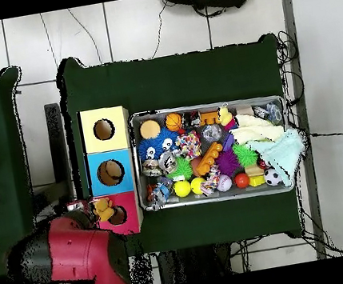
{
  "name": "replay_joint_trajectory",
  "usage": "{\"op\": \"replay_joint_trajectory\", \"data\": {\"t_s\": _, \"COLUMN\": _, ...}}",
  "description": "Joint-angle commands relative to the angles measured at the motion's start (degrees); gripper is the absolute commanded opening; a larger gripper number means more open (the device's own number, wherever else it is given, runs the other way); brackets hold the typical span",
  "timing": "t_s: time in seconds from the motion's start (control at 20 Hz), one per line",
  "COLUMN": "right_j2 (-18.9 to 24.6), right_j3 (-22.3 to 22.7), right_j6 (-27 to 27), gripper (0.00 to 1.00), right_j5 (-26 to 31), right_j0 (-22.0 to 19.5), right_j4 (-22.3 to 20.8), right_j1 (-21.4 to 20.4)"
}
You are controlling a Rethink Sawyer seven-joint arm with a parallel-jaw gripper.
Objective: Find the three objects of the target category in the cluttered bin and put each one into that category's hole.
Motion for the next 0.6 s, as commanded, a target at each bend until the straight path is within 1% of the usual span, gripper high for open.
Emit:
{"op": "replay_joint_trajectory", "data": {"t_s": 0.05, "right_j2": -4.32, "right_j3": -5.83, "right_j6": 7.72, "gripper": 1.0, "right_j5": 3.37, "right_j0": -2.0, "right_j4": -3.36, "right_j1": -0.09}}
{"op": "replay_joint_trajectory", "data": {"t_s": 0.25, "right_j2": -2.22, "right_j3": -5.93, "right_j6": 8.87, "gripper": 1.0, "right_j5": -1.25, "right_j0": -2.34, "right_j4": -2.29, "right_j1": 2.83}}
{"op": "replay_joint_trajectory", "data": {"t_s": 0.4, "right_j2": -1.73, "right_j3": -8.21, "right_j6": 11.98, "gripper": 1.0, "right_j5": -3.93, "right_j0": -1.15, "right_j4": -0.79, "right_j1": 7.42}}
{"op": "replay_joint_trajectory", "data": {"t_s": 0.45, "right_j2": -1.39, "right_j3": -8.41, "right_j6": 12.27, "gripper": 1.0, "right_j5": -5.12, "right_j0": -1.19, "right_j4": -0.37, "right_j1": 8.44}}
{"op": "replay_joint_trajectory", "data": {"t_s": 0.6, "right_j2": -0.91, "right_j3": -8.75, "right_j6": 12.23, "gripper": 1.0, "right_j5": -7.22, "right_j0": -1.19, "right_j4": 0.43, "right_j1": 9.91}}
